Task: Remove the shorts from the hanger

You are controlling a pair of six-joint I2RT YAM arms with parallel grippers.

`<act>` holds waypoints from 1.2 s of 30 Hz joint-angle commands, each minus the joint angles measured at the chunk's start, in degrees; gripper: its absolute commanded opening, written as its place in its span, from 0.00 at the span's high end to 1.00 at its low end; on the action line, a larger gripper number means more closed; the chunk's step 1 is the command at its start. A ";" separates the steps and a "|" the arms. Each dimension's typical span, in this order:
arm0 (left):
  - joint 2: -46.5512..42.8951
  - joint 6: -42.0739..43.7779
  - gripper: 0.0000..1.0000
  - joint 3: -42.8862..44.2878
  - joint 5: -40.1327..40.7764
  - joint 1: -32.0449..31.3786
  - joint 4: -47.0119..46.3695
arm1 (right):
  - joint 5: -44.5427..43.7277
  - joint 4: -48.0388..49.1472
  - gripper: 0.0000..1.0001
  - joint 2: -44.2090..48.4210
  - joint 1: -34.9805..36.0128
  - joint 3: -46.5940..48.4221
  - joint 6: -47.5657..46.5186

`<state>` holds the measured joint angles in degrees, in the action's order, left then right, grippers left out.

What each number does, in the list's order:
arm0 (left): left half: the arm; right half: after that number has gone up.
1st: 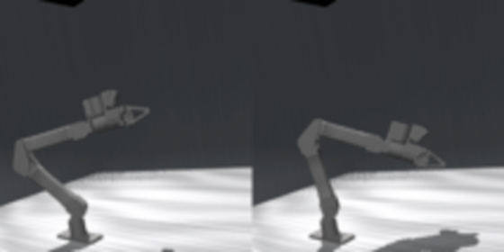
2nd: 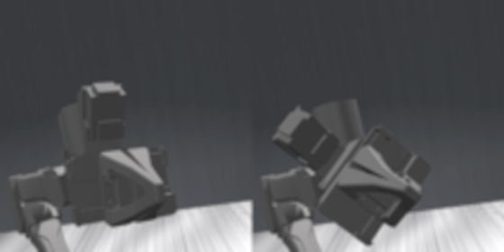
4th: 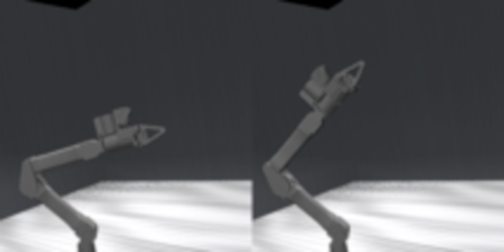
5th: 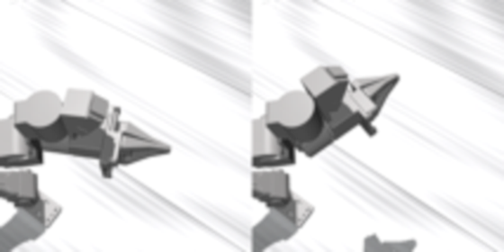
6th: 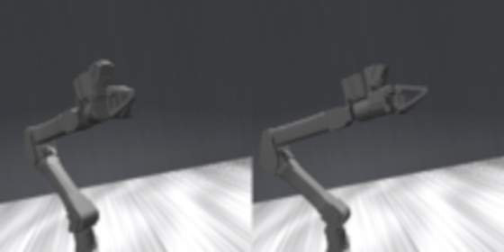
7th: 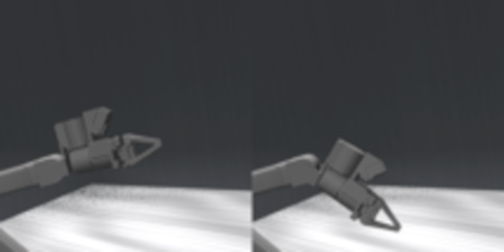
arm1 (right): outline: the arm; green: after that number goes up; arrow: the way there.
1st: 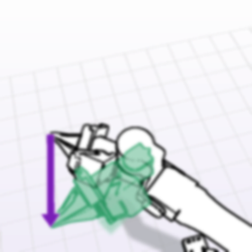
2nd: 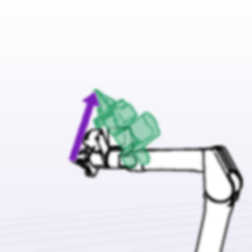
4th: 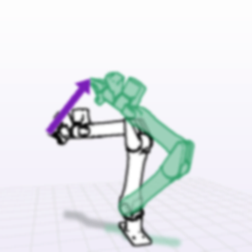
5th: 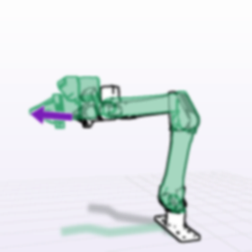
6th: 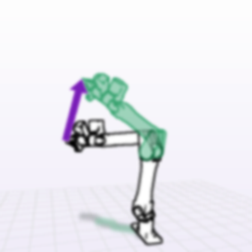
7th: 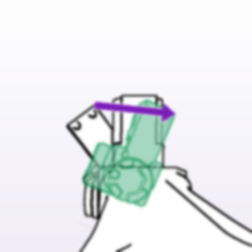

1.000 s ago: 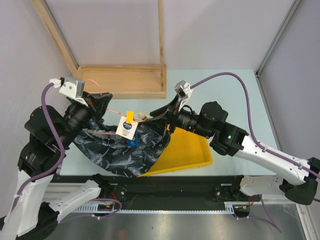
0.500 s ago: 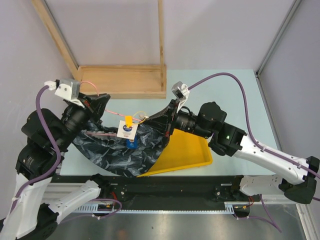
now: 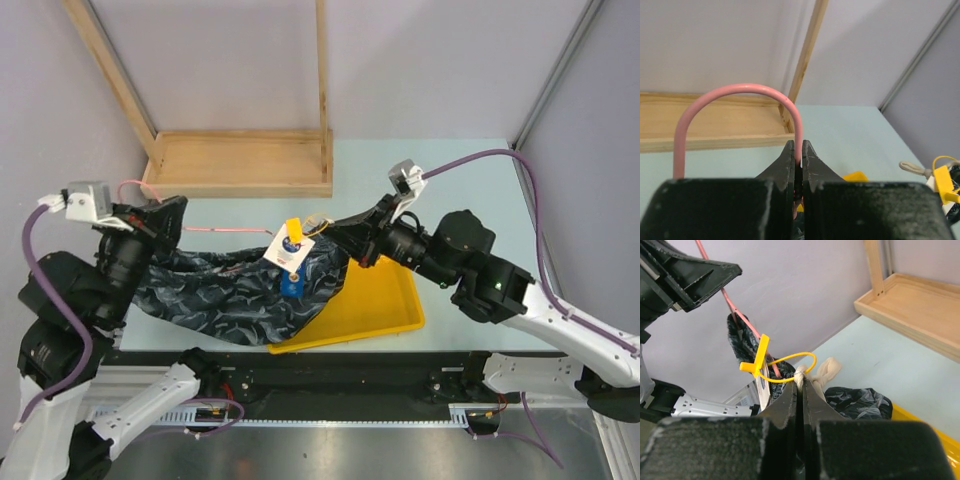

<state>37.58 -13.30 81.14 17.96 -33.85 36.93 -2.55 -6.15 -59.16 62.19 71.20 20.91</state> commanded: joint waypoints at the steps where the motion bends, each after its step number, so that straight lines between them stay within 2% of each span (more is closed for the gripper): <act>1: -3.04 -6.63 1.00 0.42 8.58 0.36 -7.13 | -5.53 -4.04 1.00 3.77 -0.06 -0.79 -2.18; 7: -6.38 -13.41 1.00 1.04 13.15 0.36 -8.01 | -6.94 -4.57 1.00 8.26 -0.06 -3.87 -1.84; 10: -7.35 -20.16 1.00 0.25 12.55 0.36 -9.06 | -5.55 -2.64 1.00 9.23 -0.14 -5.63 -0.61; 13: -6.04 -24.39 1.00 -0.37 7.73 0.36 -10.21 | -2.13 0.78 1.00 7.83 -0.06 -6.51 0.97; 17: -3.49 -34.06 1.00 -0.72 0.60 0.36 -11.17 | 0.61 5.62 1.00 4.67 -0.06 -6.60 2.38; 22: -2.96 -44.24 1.00 -4.58 -8.18 0.36 -18.46 | 3.76 15.10 1.00 0.71 -0.06 -6.60 4.14; 27: -1.29 -43.40 1.00 -1.88 -15.84 0.36 -19.45 | 3.60 21.44 1.00 -0.70 -0.14 -5.02 3.80; 31: -3.64 -38.21 1.00 0.50 -13.04 0.36 -12.86 | -0.43 22.24 1.00 0.35 -0.14 -2.21 -0.58; 36: -9.19 -34.34 0.99 -1.07 -6.63 0.36 -4.51 | -3.25 20.75 1.00 3.61 -0.85 2.70 -6.13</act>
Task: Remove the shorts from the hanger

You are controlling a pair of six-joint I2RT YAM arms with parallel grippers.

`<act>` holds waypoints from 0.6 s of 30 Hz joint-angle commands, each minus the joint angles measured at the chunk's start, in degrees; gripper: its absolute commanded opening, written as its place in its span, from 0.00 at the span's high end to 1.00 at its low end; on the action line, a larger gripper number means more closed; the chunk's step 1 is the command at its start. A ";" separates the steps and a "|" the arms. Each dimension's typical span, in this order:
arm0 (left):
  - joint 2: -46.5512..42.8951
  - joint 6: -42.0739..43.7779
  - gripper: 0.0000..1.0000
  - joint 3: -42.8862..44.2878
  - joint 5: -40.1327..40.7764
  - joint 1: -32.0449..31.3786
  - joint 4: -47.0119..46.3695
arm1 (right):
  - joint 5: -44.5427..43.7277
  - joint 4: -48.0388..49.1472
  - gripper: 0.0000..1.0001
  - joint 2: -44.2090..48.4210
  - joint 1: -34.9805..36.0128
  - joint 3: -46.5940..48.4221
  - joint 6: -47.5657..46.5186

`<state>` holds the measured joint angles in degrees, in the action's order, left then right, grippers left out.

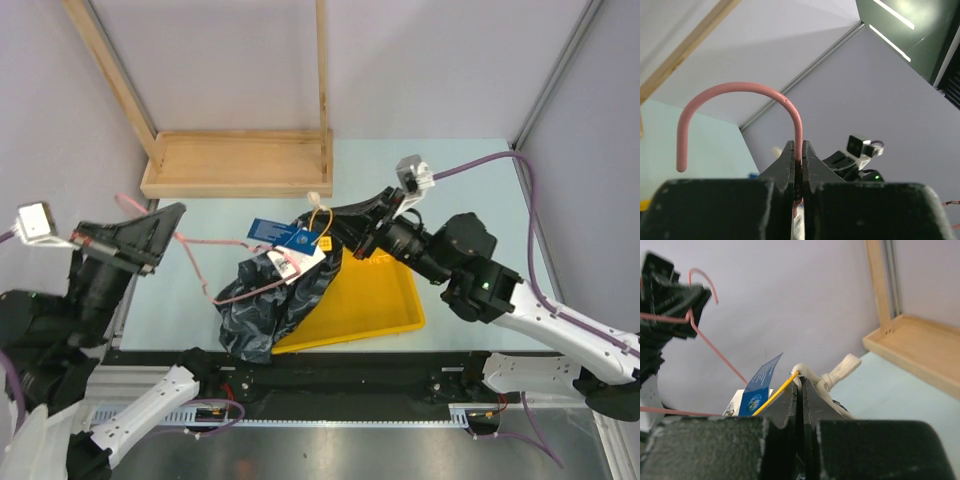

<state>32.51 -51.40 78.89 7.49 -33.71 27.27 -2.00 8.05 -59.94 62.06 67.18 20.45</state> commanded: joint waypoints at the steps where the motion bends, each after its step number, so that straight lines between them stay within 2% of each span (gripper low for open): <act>1: -4.73 4.80 0.99 1.35 5.59 0.23 6.38 | -3.71 6.27 1.00 4.92 -0.98 7.43 -6.29; 8: -8.34 7.27 1.00 1.53 9.65 0.23 12.37 | -4.50 3.02 1.00 7.47 -1.59 13.06 -12.44; 18: -8.96 7.80 1.00 0.21 7.37 0.23 13.34 | -6.44 -1.10 1.00 6.77 -2.91 15.26 -16.05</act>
<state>23.81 -44.97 79.57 15.94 -33.71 40.66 -6.96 7.03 -52.10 59.83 80.51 6.83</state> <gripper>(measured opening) 0.041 0.033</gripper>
